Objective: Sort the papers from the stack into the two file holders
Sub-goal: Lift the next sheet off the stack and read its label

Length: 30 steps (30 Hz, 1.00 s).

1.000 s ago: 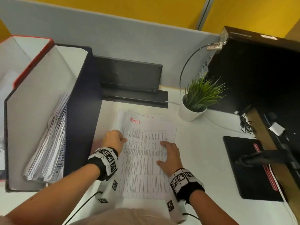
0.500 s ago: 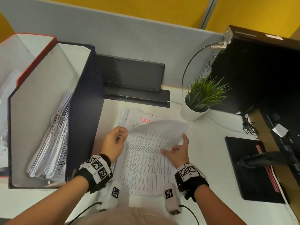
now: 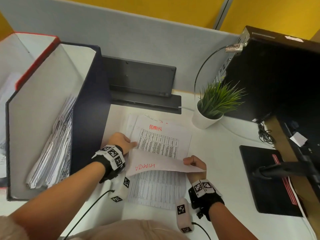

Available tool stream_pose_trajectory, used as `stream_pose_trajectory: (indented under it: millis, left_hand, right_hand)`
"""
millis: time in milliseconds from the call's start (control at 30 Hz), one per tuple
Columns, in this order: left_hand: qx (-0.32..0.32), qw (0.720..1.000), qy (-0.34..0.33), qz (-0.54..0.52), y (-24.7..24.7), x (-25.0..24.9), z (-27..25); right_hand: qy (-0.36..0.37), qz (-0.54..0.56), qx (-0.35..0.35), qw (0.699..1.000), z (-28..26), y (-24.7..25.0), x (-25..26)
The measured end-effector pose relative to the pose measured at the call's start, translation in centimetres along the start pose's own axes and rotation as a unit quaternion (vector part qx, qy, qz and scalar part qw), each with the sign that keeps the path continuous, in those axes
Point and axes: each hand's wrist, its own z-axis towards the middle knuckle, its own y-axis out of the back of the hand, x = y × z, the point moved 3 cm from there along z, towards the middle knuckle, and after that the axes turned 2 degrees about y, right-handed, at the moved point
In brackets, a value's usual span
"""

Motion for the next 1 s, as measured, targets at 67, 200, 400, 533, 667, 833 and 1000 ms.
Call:
stream_pose_trajectory:
  millis: [67, 200, 400, 533, 667, 833, 1000]
  left_hand:
    - [-0.014, 1.0, -0.003, 0.01, -0.1, -0.1, 0.1]
    - [-0.027, 0.999, -0.034, -0.012, -0.6, -0.2, 0.3]
    - [-0.057, 0.99, -0.129, 0.032, -0.9, -0.4, -0.8]
    - [-0.141, 0.952, -0.266, -0.06, -0.8, -0.5, -2.6]
    - [-0.065, 0.954, -0.208, -0.204, -1.5, 0.1, -3.4]
    - [0.005, 0.938, -0.132, -0.319, -1.2, 0.1, -3.5]
    - [0.057, 0.93, -0.073, -0.356, -0.9, -0.4, -2.8]
  right_hand:
    - [-0.001, 0.023, -0.005, 1.0, -0.1, 0.1, 0.0]
    - [0.037, -0.035, -0.015, 0.999, -0.2, 0.2, 0.0]
    - [0.127, -0.208, -0.013, 0.97, -0.3, 0.2, 0.2]
    - [0.128, -0.271, -0.01, 0.954, 0.2, 0.3, 0.4]
    - [0.125, -0.227, -0.042, 0.965, -0.1, 0.5, 1.1]
    - [0.135, -0.199, 0.0, 0.971, 0.0, 0.3, 2.0]
    - [0.146, -0.255, 0.025, 0.956, 0.2, 0.4, 1.6]
